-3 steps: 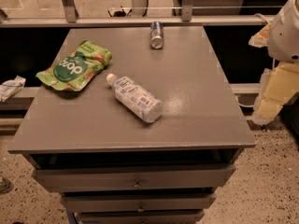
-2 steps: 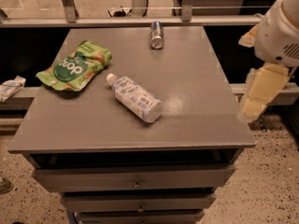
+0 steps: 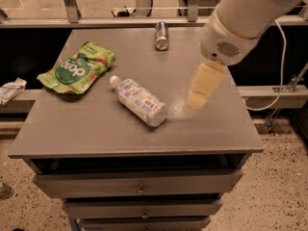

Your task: Place blue plastic bottle upright

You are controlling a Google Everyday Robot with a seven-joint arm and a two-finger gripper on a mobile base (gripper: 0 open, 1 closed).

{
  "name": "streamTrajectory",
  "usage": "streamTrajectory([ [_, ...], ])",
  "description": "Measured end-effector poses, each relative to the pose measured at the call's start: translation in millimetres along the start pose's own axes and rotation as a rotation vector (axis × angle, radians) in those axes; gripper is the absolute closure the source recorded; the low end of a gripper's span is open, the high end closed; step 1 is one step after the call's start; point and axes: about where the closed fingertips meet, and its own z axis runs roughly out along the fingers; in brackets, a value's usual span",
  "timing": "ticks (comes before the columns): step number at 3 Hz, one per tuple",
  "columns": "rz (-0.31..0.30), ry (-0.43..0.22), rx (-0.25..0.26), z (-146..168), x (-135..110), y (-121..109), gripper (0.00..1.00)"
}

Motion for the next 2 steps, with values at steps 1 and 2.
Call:
streamTrajectory([
  [1, 0.087, -0.028, -0.073, 25.6, -41.7, 2.1, 0.00],
  [2, 0.159, -0.039, -0.128, 52.3, -78.2, 8.8, 0.00],
])
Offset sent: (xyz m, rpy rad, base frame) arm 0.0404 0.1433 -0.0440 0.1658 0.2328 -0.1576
